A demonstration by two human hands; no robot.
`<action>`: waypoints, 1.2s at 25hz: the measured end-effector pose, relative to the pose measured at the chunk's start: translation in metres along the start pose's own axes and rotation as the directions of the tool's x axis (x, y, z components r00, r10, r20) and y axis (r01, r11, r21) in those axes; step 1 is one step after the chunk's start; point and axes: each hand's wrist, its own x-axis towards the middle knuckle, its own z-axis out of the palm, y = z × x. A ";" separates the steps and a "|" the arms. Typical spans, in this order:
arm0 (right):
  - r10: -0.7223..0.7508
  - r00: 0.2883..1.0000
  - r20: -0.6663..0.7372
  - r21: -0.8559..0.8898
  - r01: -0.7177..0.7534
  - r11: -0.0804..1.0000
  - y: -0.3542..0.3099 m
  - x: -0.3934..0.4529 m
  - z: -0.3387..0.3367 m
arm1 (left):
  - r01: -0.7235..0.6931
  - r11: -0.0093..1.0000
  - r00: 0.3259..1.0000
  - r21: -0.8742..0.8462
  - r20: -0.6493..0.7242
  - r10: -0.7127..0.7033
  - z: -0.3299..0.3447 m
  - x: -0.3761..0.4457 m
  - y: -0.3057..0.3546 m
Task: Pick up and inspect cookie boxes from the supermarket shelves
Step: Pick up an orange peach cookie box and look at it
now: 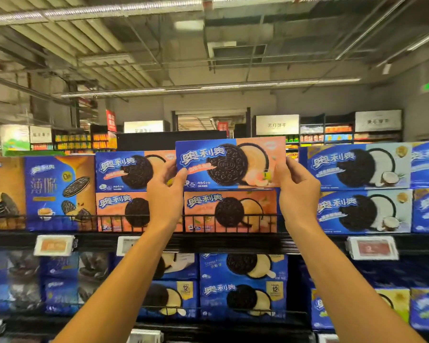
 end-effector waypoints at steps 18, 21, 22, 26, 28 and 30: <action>0.087 0.996 0.007 -0.138 -0.086 0.987 0.018 0.001 0.011 | -0.187 0.880 0.975 0.436 0.193 0.112 -0.002 0.010 -0.025; 0.088 0.987 0.131 -0.168 -0.066 0.984 0.025 0.006 0.012 | -0.185 0.867 0.975 0.463 0.196 0.104 -0.002 0.012 -0.026; 0.101 0.980 0.169 -0.176 -0.071 0.982 0.027 0.007 0.011 | -0.189 0.861 0.973 0.471 0.205 0.102 -0.002 0.013 -0.027; 0.078 0.976 0.205 -0.193 -0.038 0.980 0.031 0.010 0.004 | -0.207 0.840 0.969 0.501 0.222 0.107 -0.003 0.013 -0.030; 0.072 0.975 0.209 -0.214 -0.026 0.977 0.032 0.011 0.000 | -0.212 0.836 0.968 0.505 0.228 0.108 -0.003 0.012 -0.030; 0.097 0.973 0.210 -0.222 -0.050 0.974 0.034 0.012 -0.001 | -0.201 0.834 0.966 0.514 0.246 0.080 -0.003 0.013 -0.031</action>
